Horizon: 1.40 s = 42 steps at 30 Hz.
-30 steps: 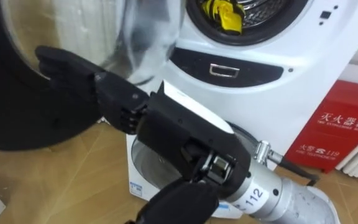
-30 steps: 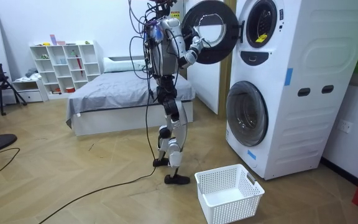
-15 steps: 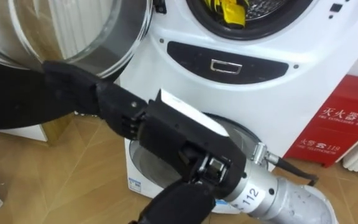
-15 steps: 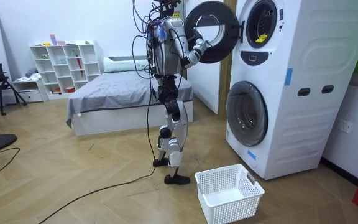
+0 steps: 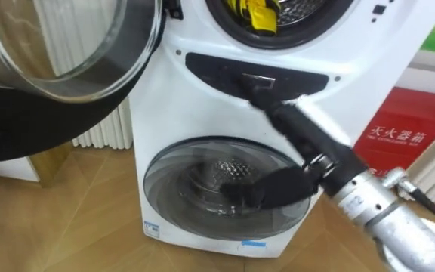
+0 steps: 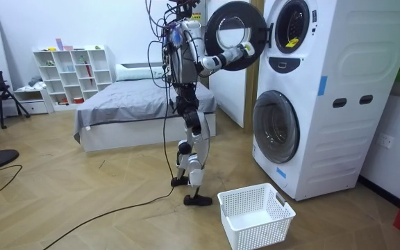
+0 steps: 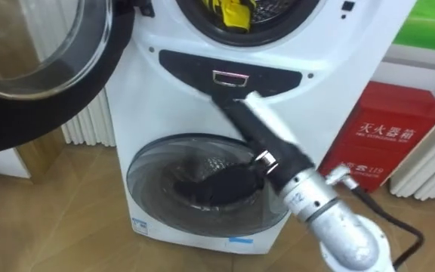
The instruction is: Pick clothes from washing machine
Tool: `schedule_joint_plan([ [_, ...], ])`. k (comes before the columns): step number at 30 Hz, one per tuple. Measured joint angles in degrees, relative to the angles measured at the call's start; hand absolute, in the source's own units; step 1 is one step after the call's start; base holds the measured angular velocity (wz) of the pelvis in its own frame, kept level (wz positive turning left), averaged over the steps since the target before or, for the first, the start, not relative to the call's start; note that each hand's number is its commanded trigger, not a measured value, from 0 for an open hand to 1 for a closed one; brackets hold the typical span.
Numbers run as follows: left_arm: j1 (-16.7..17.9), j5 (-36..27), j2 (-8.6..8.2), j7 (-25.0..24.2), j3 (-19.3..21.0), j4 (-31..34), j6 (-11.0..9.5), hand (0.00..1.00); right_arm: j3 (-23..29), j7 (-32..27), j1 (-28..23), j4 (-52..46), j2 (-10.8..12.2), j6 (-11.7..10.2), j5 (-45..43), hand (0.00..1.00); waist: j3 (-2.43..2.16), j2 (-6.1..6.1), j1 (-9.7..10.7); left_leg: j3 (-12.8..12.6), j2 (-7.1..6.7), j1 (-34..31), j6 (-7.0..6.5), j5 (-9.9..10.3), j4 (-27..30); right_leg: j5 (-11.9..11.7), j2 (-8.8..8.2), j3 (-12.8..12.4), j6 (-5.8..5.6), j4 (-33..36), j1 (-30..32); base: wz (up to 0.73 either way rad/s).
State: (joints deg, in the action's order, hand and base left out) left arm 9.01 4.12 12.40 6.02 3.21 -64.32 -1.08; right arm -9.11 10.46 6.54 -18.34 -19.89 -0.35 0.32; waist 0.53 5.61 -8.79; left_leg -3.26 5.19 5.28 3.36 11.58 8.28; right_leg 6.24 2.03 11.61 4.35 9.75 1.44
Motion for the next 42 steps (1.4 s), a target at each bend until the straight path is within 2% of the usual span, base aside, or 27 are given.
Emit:
schedule_joint_plan([
  [4,0.1,0.6,-0.55,0.0,0.1,0.0,1.0,0.0,0.1,-4.2,2.4,2.0,0.6,0.0,2.0,0.0,-0.02,-0.39,-0.4,-0.9,-0.01,0.2,0.0,0.0,0.0,0.0,-0.01,-0.5,0.0,0.0,0.0,-0.07],
  [7,0.3,1.2,-0.72,0.0,0.1,0.2,1.6,0.0,0.7,-7.6,3.8,2.3,2.1,0.0,2.4,0.0,0.04,-0.68,-0.9,-0.8,-0.02,0.2,0.0,0.0,0.0,0.0,-0.05,-0.3,-0.03,-0.1,-0.2,0.01],
  [10,0.5,2.5,-1.19,0.1,0.1,0.2,2.9,0.0,1.5,-10.6,7.5,4.6,2.8,0.0,2.7,0.0,0.17,-1.17,-1.0,-0.8,-0.05,0.3,0.0,0.0,0.0,0.0,-0.1,-0.2,-0.04,-0.2,-0.3,0.02],
  [11,0.6,2.9,-1.28,0.1,0.1,0.1,3.3,0.0,1.6,-11.7,8.4,4.7,2.9,0.1,3.3,0.0,0.09,-1.3,-1.0,-0.6,-0.05,0.2,0.0,0.0,0.0,0.0,-0.11,0.1,-0.06,-0.2,-0.4,0.09],
  [17,1.1,4.5,-1.46,-0.2,0.1,0.0,5.1,0.0,1.7,-12.3,11.6,5.0,2.9,0.3,9.8,0.0,-0.33,-2.49,-0.9,0.3,-0.06,0.3,0.0,0.0,0.2,0.4,-0.42,1.7,-0.07,-0.2,-1.2,0.14],
  [20,1.3,4.5,-1.5,-0.1,0.0,0.0,5.9,0.0,1.7,-12.3,12.6,5.3,2.9,0.5,13.5,0.0,-0.43,-2.32,-0.9,0.4,-0.04,0.5,0.0,0.0,0.4,0.8,-0.63,2.7,0.01,0.0,-1.8,0.16],
  [25,1.5,5.1,-1.62,-0.1,-0.4,0.2,6.1,0.0,1.3,-12.3,13.6,9.5,4.5,0.5,16.2,0.0,-0.16,-1.95,-1.6,0.8,-0.04,1.4,0.0,0.0,0.8,1.2,-0.69,2.8,0.04,0.4,-2.5,0.04],
  [26,1.3,5.1,-1.55,-0.1,-0.9,0.2,6.1,0.0,1.2,-12.3,13.6,10.0,4.6,0.5,16.8,0.0,0.19,-1.55,-2.2,0.5,-0.05,1.2,0.09,0.1,1.6,1.5,-0.82,2.5,0.16,1.1,-2.3,-0.05],
  [28,1.1,4.6,-1.44,-0.1,-1.2,0.2,6.1,0.0,1.1,-12.2,13.7,11.3,4.5,0.4,18.1,0.0,0.42,-1.16,-2.5,0.4,0.07,-0.7,0.35,1.4,5.4,3.0,-0.99,2.3,0.28,3.3,-1.3,0.0],
  [29,1.2,4.4,-1.24,-0.1,-1.3,0.2,6.1,0.0,1.0,-12.2,13.8,12.8,4.6,0.4,18.3,0.0,0.58,-1.27,-2.7,0.5,0.23,-2.0,0.42,2.5,9.0,4.1,-1.13,2.4,0.51,4.9,-0.8,0.07],
  [30,1.5,4.4,-1.08,-0.1,-1.2,0.1,6.1,0.0,0.7,-12.3,13.7,14.7,4.6,0.4,18.1,0.0,0.54,-1.06,-2.7,0.5,0.4,-3.8,0.6,3.3,13.5,5.2,-1.34,2.4,0.64,6.4,-0.6,0.05],
  [31,1.7,4.4,-1.06,-0.1,-1.2,0.1,6.1,0.0,0.6,-12.3,13.8,15.6,4.6,0.4,18.1,0.0,0.54,-0.97,-2.8,0.5,0.46,-4.6,0.59,3.4,16.1,5.8,-1.4,2.2,0.86,7.1,-0.7,-0.04],
  [32,2.1,4.4,-1.16,-0.1,-1.2,0.2,6.2,0.0,0.5,-12.4,13.8,17.2,4.8,0.4,17.8,0.0,0.59,-0.92,-2.9,0.5,0.63,-6.2,0.56,3.4,21.0,6.3,-1.52,1.8,1.09,7.9,-0.9,-0.07],
  [33,2.6,4.5,-1.31,-0.1,-1.2,0.1,6.6,0.0,0.2,-13.0,13.7,18.2,4.9,0.4,17.6,0.0,0.74,-1.46,-2.8,0.9,1.15,-8.6,0.53,3.4,26.0,7.2,-1.26,1.4,1.82,8.4,-1.9,-0.03],
  [34,2.8,4.4,-1.39,-0.1,-1.2,0.1,6.9,0.0,0.1,-13.2,13.7,18.7,5.0,0.4,17.7,0.0,0.76,-1.59,-2.7,1.2,1.15,-9.9,0.52,3.5,28.3,7.4,-1.16,1.3,1.99,8.5,-2.3,0.14],
  [35,3.1,4.4,-1.47,-0.3,-1.3,0.1,7.3,0.0,-0.1,-14.0,13.7,19.1,4.9,0.4,17.7,0.0,0.66,-1.48,-2.0,1.7,1.01,-12.8,0.46,3.7,28.8,8.2,-1.13,1.1,1.69,8.7,-2.5,0.14],
  [36,3.2,4.4,-1.54,-0.4,-1.2,0.1,7.5,0.0,0.0,-14.5,13.7,19.7,4.8,0.4,17.7,0.0,0.59,-1.4,-2.2,0.6,0.99,-15.8,0.45,3.7,27.1,8.9,-1.15,0.7,1.33,9.0,-2.6,0.03],
  [37,3.2,4.6,-1.54,-0.4,-1.2,0.1,7.6,0.0,0.1,-14.7,13.7,20.0,4.8,0.4,17.7,0.0,0.5,-1.28,-2.4,0.1,0.92,-17.0,0.49,3.4,25.2,9.1,-1.14,0.4,1.27,9.0,-2.7,-0.23],
  [38,3.3,5.0,-1.5,-0.4,-1.1,0.1,7.7,0.0,0.2,-14.8,13.7,20.4,4.8,0.5,17.9,0.0,0.5,-1.3,-3.0,0.2,0.48,-19.2,0.31,2.0,19.8,9.4,-1.16,0.1,1.18,9.0,-3.0,-0.31],
  [39,3.8,5.0,-1.39,-0.4,-1.0,0.1,7.7,0.0,0.1,-14.7,13.7,20.6,5.0,0.6,18.2,0.0,0.45,-1.33,-3.2,0.2,0.04,-20.1,-0.06,-2.6,14.0,10.0,-1.47,0.1,0.86,8.9,-3.6,-0.35],
  [40,4.3,5.0,-1.29,-0.4,-1.0,0.1,7.7,0.0,-0.2,-14.6,13.7,20.6,5.1,0.8,18.1,0.0,0.23,-1.29,-3.3,0.1,-0.11,-20.3,-0.13,-4.9,11.9,10.3,-1.79,0.0,0.6,8.9,-3.8,-0.29],
  [41,4.8,4.9,-1.07,-0.5,-1.0,0.1,7.7,0.0,-0.4,-14.4,13.7,20.3,5.1,0.9,18.1,0.0,-0.4,-0.86,-3.0,0.1,-0.42,-19.9,-0.34,-8.9,9.2,10.6,-2.04,-0.4,-0.07,8.8,-4.3,-0.06],
  [42,4.7,4.9,-0.8,-0.7,-1.1,0.1,7.6,0.0,-0.4,-14.5,13.9,20.0,5.0,0.9,18.3,0.0,-0.75,-0.09,-2.3,0.0,-1.31,-19.2,-1.76,-11.1,8.0,11.1,-2.45,-0.8,-0.66,8.5,-4.4,0.07],
])
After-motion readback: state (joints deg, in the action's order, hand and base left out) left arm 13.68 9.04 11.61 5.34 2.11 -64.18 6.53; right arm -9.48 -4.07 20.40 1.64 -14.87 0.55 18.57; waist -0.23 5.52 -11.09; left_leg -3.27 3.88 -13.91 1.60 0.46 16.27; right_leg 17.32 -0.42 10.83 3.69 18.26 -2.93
